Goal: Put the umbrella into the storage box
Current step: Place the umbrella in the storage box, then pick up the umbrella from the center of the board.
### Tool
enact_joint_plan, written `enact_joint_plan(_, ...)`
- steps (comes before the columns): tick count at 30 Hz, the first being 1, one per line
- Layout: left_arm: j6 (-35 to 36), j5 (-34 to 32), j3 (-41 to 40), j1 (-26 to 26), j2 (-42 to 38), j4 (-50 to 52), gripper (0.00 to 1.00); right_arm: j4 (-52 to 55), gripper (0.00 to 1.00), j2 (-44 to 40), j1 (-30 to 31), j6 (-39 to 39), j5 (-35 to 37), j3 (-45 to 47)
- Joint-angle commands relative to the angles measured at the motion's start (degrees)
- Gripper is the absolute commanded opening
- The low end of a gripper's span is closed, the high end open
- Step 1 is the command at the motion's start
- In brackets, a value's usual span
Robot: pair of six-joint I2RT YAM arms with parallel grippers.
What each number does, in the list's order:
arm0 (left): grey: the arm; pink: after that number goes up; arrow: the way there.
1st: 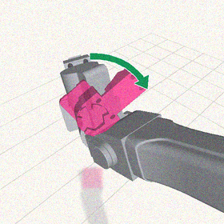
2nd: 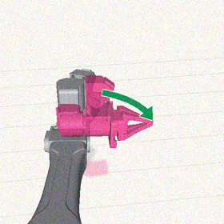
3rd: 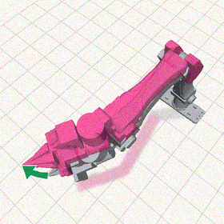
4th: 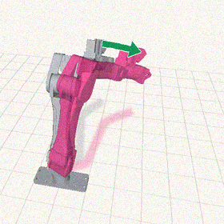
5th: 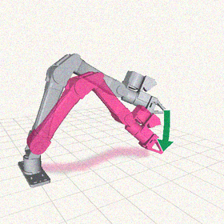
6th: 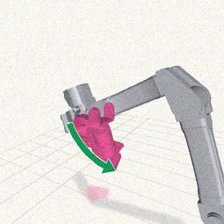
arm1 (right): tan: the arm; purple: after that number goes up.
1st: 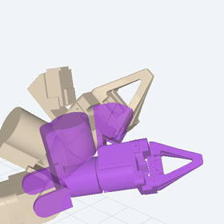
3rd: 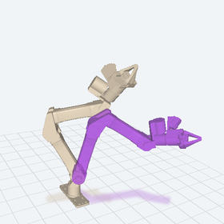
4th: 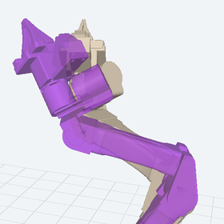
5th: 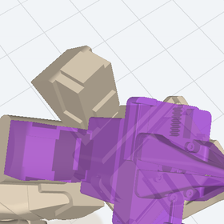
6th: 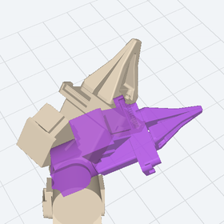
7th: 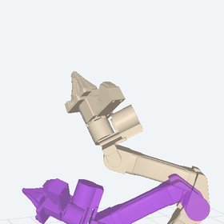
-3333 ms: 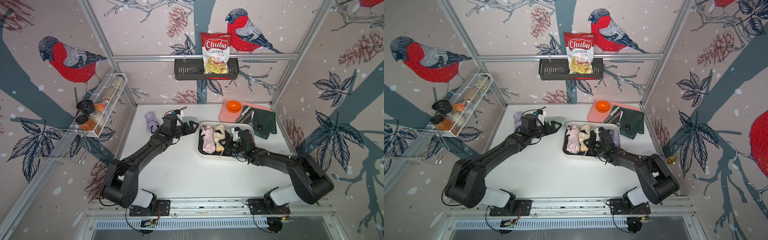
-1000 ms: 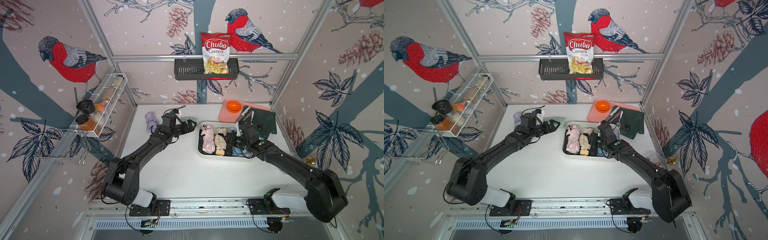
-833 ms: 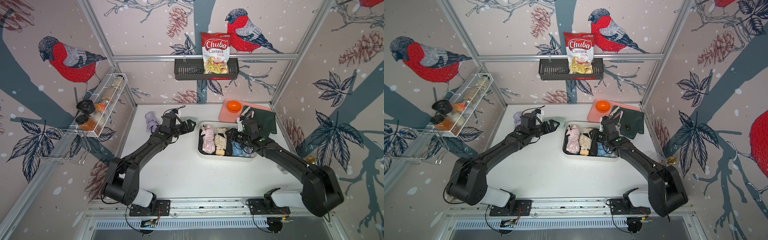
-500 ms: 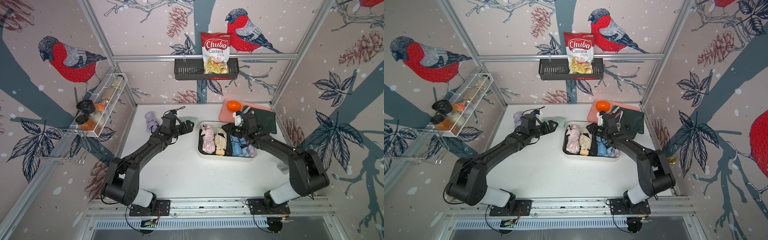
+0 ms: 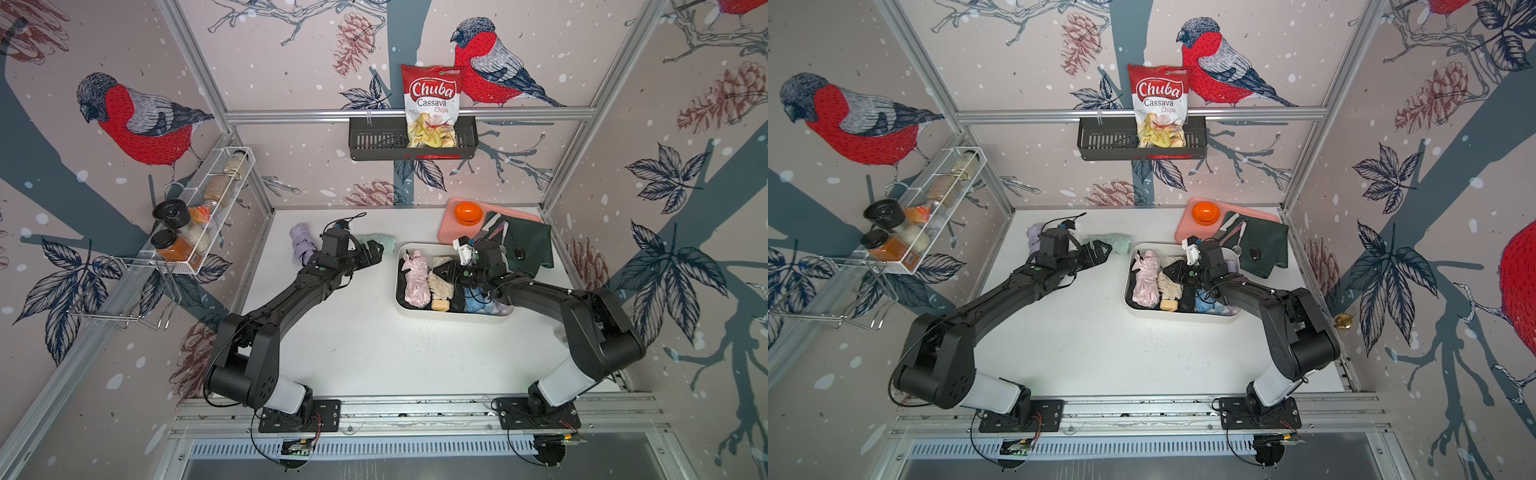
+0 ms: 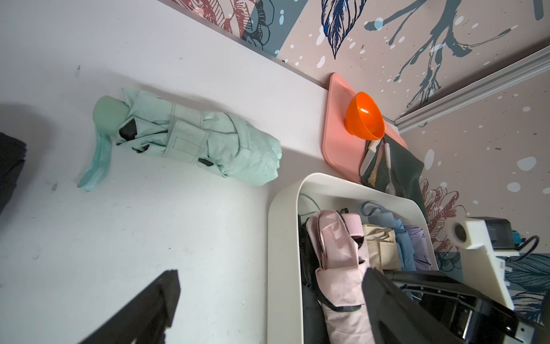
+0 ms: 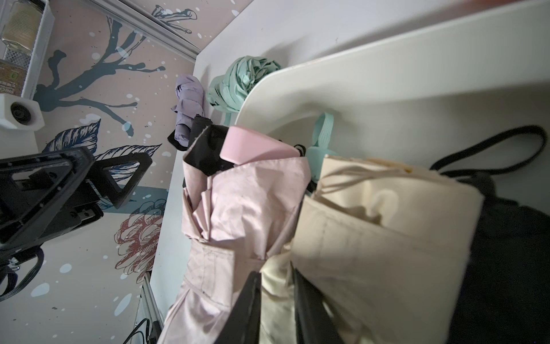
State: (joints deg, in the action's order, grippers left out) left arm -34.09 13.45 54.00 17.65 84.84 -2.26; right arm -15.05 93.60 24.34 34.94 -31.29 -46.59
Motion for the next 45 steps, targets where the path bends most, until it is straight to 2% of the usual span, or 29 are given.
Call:
enact_joint_plan(1, 0.14, -0.44, -0.46, -1.01, -0.02, -0.29, 0.99, 1.67, 0.23, 1.33, 0.27, 1.16, -0.44, 0.62)
enact_joint_plan(5, -0.58, -1.56, -1.00, -2.55, -0.36, 0.76, 0.99, 3.97, 0.18, 1.71, 1.15, 0.93, -0.45, 0.50)
enact_joint_plan(9, -1.33, -6.83, -0.78, -4.93, -0.20, 4.83, 0.99, 7.42, 0.18, -0.74, 2.62, -0.49, 0.88, -0.37)
enact_joint_plan(15, 2.09, -15.29, 0.32, -10.59, 2.60, 10.87, 0.99, 14.13, 0.33, -7.01, 4.71, -3.48, 5.37, -4.24)
enact_joint_plan(21, 9.00, -23.40, 7.94, -13.00, 12.85, 18.93, 0.98, 17.31, 0.48, -11.06, 5.26, -4.61, 8.83, -6.28)
enact_joint_plan(24, 11.66, -25.03, 12.58, -12.99, 18.41, 21.92, 0.97, 17.86, 0.52, -12.68, 5.36, -4.95, 10.86, -6.33)
enact_joint_plan(30, 14.27, -27.55, 17.84, -12.98, 24.45, 25.21, 0.98, 18.12, 0.55, -14.04, 5.87, -5.25, 12.28, -6.20)
enact_joint_plan(35, 15.45, -26.81, 18.90, -13.25, 26.97, 26.72, 0.99, 17.94, 0.56, -14.22, 6.01, -5.30, 12.52, -6.21)
enact_joint_plan(41, 15.23, -16.19, 15.07, -12.94, 25.20, 22.17, 0.99, 17.86, 0.56, -13.56, 6.12, -5.25, 12.48, -7.27)
enact_joint_plan(45, 15.01, -13.90, 13.89, -11.87, 23.21, 20.98, 0.99, 17.74, 0.56, -12.71, 6.38, -5.23, 12.22, -8.25)
